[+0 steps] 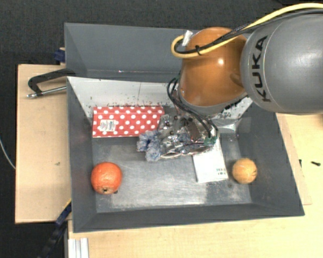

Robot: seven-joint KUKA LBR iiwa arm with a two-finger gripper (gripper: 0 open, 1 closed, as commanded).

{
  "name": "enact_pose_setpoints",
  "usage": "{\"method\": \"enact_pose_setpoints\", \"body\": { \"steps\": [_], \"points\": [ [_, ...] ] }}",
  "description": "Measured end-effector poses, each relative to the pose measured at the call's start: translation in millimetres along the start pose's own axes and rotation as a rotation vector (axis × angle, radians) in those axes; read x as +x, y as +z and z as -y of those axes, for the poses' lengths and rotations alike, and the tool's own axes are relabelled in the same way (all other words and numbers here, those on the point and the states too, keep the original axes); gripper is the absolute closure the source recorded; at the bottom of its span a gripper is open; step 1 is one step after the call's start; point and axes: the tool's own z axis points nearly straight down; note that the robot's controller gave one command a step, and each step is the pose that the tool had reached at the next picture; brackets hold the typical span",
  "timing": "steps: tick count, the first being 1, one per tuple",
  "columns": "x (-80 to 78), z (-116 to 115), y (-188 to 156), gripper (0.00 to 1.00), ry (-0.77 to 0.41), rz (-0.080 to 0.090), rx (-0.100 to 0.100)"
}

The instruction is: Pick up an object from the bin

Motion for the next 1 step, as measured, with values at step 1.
{"method": "enact_pose_setpoints", "body": {
  "steps": [1],
  "points": [
    [24.0, -17.9, -81.5, 1.0, -0.663, 0.003, 0.0]
  ]
}}
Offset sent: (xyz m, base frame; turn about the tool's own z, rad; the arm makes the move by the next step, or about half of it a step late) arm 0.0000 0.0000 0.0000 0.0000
